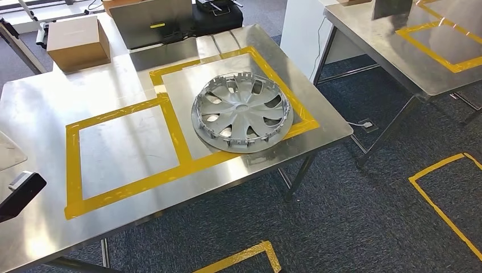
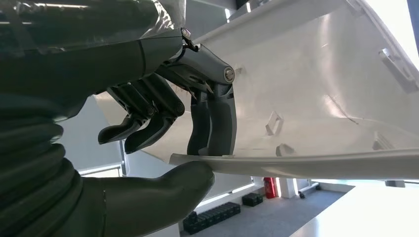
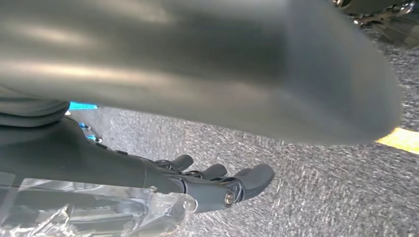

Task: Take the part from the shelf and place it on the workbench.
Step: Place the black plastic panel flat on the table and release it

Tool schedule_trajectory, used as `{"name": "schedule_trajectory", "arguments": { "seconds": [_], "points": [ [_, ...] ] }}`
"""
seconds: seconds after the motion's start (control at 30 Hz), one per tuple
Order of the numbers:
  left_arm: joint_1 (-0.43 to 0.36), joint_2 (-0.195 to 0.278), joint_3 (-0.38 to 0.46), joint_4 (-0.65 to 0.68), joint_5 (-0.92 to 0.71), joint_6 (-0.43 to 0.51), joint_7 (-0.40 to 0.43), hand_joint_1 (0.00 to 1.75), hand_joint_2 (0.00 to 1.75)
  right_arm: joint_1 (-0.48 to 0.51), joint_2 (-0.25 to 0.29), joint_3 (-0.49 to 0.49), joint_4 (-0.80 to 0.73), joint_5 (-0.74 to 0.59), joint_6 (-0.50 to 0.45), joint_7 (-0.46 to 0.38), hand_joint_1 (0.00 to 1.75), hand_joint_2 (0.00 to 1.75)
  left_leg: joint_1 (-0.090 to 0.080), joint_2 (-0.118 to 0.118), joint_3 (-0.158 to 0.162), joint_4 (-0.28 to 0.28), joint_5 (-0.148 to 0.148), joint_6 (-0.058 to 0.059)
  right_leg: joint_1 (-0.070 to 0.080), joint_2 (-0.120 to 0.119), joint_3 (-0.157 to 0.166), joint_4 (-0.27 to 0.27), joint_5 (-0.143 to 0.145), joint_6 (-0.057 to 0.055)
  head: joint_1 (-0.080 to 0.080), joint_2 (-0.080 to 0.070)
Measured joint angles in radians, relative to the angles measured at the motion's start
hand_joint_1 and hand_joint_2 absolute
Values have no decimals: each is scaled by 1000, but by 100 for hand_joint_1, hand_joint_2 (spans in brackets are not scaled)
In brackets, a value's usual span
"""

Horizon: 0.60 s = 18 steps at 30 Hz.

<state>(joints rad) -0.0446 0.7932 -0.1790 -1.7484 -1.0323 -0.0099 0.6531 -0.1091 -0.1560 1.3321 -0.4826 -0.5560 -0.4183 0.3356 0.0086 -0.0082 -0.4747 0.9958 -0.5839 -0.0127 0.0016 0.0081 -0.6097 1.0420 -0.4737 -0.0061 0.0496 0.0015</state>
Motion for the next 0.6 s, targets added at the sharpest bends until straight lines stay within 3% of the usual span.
{"name": "schedule_trajectory", "arguments": {
  "seconds": [0.37, 0.47, 0.6],
  "points": [
    [-68, 40, -46, 31, -7, -137, 0, 175, 175, -1, -13, 14, -17, 35, 5, 26, 0, 0, 0, 0, 0, 0, 0, 0, 0, 0, 0, 0, 0, 0, 0, 0],
    [-82, 43, -52, 48, 40, -109, 0, 175, 175, -1, -19, 16, -24, 42, 5, 35, 0, 0, 0, 0, 0, 0, 0, 0, 0, 0, 0, 0, 0, 0, 0, 0],
    [-97, 39, -55, 76, 122, 0, 0, 175, 175, 0, -29, 16, -37, 57, 2, 52, 0, 0, 0, 0, 0, 0, 0, 0, 0, 0, 0, 0, 0, 0, 0, 0]
  ]
}}
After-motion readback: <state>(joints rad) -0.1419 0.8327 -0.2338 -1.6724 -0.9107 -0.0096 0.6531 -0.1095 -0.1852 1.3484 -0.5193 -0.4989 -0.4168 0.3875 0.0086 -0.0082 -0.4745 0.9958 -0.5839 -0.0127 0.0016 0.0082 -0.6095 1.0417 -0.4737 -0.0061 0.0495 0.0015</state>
